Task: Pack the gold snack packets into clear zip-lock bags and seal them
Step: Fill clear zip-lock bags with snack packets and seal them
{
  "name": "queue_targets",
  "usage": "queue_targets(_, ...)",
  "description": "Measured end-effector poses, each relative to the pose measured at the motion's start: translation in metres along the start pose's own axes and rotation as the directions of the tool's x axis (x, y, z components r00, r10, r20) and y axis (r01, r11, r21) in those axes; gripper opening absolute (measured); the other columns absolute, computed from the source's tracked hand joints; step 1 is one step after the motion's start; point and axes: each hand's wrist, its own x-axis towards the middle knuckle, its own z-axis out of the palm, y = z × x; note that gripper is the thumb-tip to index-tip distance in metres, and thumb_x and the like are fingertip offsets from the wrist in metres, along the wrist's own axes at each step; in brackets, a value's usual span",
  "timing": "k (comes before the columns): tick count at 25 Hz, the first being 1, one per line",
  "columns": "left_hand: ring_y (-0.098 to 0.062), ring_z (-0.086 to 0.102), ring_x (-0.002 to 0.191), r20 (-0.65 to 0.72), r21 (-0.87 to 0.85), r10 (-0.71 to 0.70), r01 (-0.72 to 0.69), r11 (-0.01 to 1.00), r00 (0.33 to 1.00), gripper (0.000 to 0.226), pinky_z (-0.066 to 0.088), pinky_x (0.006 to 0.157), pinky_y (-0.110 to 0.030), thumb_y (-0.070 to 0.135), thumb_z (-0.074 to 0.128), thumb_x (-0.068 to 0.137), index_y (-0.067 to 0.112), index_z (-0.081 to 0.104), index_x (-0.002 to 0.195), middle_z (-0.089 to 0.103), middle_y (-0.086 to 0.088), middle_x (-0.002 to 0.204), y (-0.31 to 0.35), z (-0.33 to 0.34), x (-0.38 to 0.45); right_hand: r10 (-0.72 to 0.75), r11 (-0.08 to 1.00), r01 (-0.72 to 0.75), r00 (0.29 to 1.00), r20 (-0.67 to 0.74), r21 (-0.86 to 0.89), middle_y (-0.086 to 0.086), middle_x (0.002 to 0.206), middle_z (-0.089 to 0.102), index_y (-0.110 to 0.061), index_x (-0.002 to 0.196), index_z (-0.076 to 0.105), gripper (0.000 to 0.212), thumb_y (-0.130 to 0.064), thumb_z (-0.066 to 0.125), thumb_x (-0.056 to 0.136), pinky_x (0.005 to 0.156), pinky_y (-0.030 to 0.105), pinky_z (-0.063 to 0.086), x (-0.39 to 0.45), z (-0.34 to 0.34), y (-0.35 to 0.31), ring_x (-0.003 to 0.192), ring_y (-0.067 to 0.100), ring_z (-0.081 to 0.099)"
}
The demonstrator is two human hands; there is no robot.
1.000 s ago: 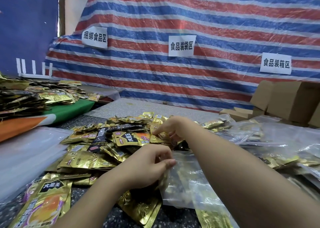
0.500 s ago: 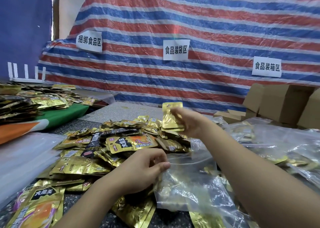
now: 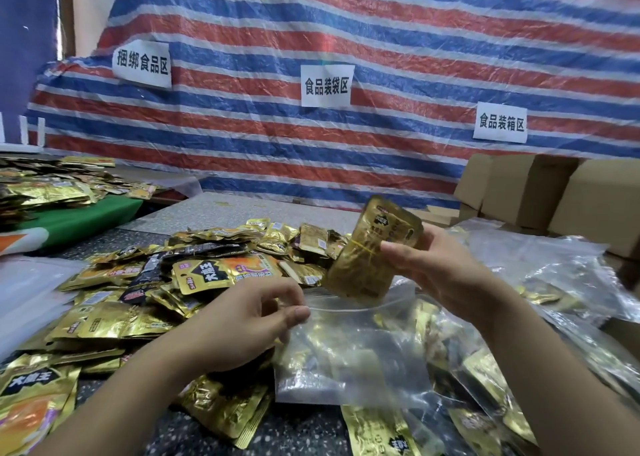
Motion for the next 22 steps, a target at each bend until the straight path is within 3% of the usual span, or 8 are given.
queue_targets(3, 0.000, 0.063, 0.060, -0.006, 0.009, 0.034, -0.034, 0.999, 0.999, 0.024, 0.041, 0.054, -0.007, 0.054, 0.056, 0.084, 0.032, 0.064, 0.084, 0.069, 0.009, 0.072, -0.001, 0.001, 0.000, 0.042, 0.999, -0.041, 0.999, 0.008, -0.028, 0.013, 0.110, 0.074, -0.021, 0.103, 0.075, 0.029, -0.026, 0.084, 0.076, 0.085, 0.032, 0.058, -0.016, -0.006, 0.007, 0.106, 0.031, 0.070)
queue_targets(8, -0.005, 0.066, 0.069, -0.011, 0.020, 0.071, -0.071, 0.997, 0.997, 0.026, 0.044, 0.062, -0.012, 0.060, 0.053, 0.083, 0.036, 0.062, 0.085, 0.068, 0.013, 0.075, -0.001, 0.003, 0.000, 0.102, 0.990, -0.096, 0.993, 0.053, -0.102, 0.011, 0.110, 0.073, -0.008, 0.121, 0.060, 0.053, -0.022, 0.080, 0.074, 0.079, 0.027, 0.057, -0.027, -0.004, 0.008, 0.104, 0.027, 0.071)
queue_targets(13, -0.007, 0.068, 0.069, -0.059, -0.021, 0.087, -0.088, 0.996, 0.994, 0.022, 0.051, 0.064, -0.022, 0.054, 0.056, 0.084, 0.033, 0.061, 0.084, 0.068, 0.012, 0.078, 0.003, 0.002, -0.001, 0.101, 0.957, -0.050, 0.981, 0.167, -0.285, 0.011, 0.108, 0.069, -0.017, 0.115, 0.065, 0.036, -0.035, 0.069, 0.085, 0.084, 0.032, 0.056, -0.030, 0.007, -0.003, 0.102, 0.029, 0.067)
queue_targets(15, -0.010, 0.070, 0.071, -0.091, -0.077, 0.092, -0.100, 0.992, 0.992, 0.019, 0.055, 0.068, -0.029, 0.049, 0.059, 0.084, 0.030, 0.061, 0.083, 0.068, 0.007, 0.080, 0.005, 0.001, -0.002, 0.141, 0.913, -0.036, 0.963, 0.230, -0.407, 0.005, 0.098, 0.068, -0.019, 0.108, 0.066, 0.026, -0.035, 0.066, 0.088, 0.078, 0.027, 0.053, -0.028, 0.013, -0.014, 0.091, 0.025, 0.065)
queue_targets(18, -0.016, 0.072, 0.074, -0.119, -0.141, 0.089, -0.106, 0.984, 0.989, 0.018, 0.058, 0.075, -0.044, 0.048, 0.061, 0.083, 0.030, 0.062, 0.084, 0.070, -0.001, 0.081, 0.008, 0.001, -0.002, 0.254, 0.808, -0.015, 0.911, 0.324, -0.590, -0.015, 0.092, 0.066, -0.024, 0.108, 0.062, 0.018, -0.033, 0.065, 0.093, 0.072, 0.017, 0.049, -0.021, 0.021, -0.035, 0.084, 0.001, 0.063)
queue_targets(22, -0.034, 0.067, 0.082, -0.105, -0.178, 0.092, -0.110, 0.978, 0.990, 0.023, 0.054, 0.078, -0.056, 0.050, 0.064, 0.089, 0.027, 0.066, 0.090, 0.070, -0.006, 0.089, 0.009, 0.003, -0.002, 0.449, 0.605, 0.034, 0.811, 0.376, -0.796, -0.007, 0.096, 0.066, -0.030, 0.105, 0.060, 0.008, -0.029, 0.062, 0.097, 0.076, 0.025, 0.051, -0.012, 0.034, -0.058, 0.084, 0.003, 0.062)
